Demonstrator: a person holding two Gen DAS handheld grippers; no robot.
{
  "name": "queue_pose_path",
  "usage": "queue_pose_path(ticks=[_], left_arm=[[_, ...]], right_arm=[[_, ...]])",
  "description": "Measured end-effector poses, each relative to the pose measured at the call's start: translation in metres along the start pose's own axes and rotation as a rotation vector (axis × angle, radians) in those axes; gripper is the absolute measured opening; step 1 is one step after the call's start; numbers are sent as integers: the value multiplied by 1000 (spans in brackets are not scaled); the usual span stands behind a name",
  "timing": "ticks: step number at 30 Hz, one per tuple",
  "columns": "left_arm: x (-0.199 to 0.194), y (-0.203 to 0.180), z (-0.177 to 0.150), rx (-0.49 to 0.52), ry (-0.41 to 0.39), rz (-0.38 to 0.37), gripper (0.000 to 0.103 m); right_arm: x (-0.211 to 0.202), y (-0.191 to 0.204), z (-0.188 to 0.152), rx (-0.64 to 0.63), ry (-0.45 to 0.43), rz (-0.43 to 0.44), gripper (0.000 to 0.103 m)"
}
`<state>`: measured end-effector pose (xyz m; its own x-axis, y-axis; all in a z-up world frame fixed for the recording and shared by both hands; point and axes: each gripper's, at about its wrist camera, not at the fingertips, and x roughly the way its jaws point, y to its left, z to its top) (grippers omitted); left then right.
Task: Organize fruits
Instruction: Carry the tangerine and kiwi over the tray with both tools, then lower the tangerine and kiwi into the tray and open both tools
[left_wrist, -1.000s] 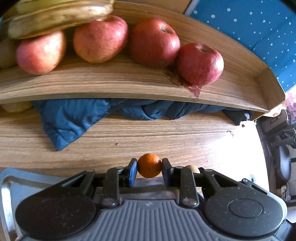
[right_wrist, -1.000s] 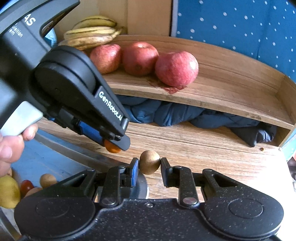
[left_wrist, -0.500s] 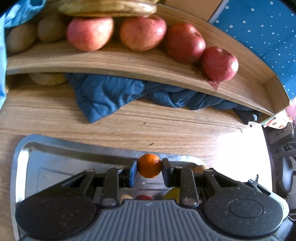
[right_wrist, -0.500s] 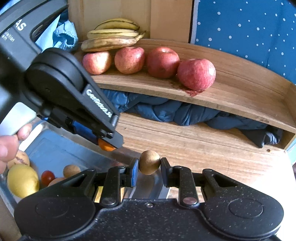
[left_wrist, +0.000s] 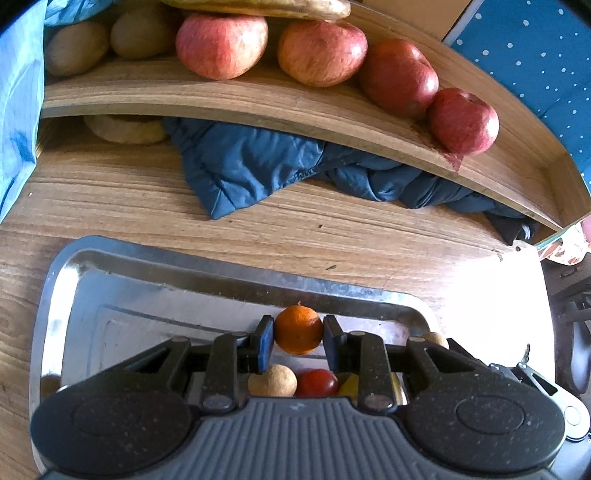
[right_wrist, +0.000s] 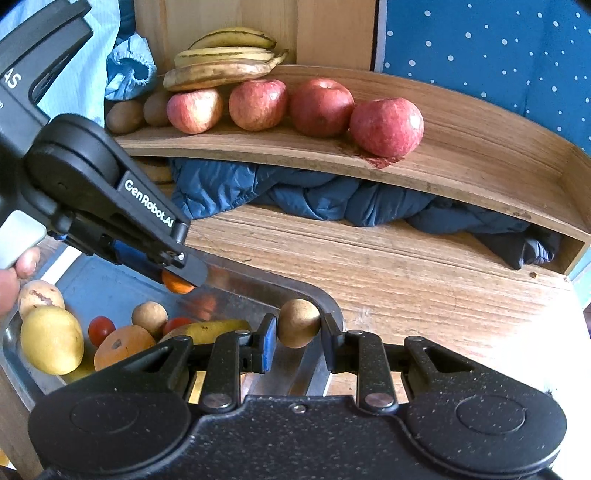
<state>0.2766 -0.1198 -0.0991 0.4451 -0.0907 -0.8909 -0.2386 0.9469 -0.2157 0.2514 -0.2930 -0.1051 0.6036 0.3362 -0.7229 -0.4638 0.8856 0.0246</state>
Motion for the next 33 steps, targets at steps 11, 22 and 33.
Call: queue_pose_path(ticks=[11, 22, 33], left_arm=[[1, 1, -5, -5, 8, 6, 31], [-6, 2, -9, -9, 4, 13, 41], [-26, 9, -17, -26, -32, 43, 77]], right_arm=[[-5, -2, -4, 3, 3, 0, 27], [-16, -2, -10, 7, -3, 8, 29], [-31, 6, -15, 5, -24, -8, 35]])
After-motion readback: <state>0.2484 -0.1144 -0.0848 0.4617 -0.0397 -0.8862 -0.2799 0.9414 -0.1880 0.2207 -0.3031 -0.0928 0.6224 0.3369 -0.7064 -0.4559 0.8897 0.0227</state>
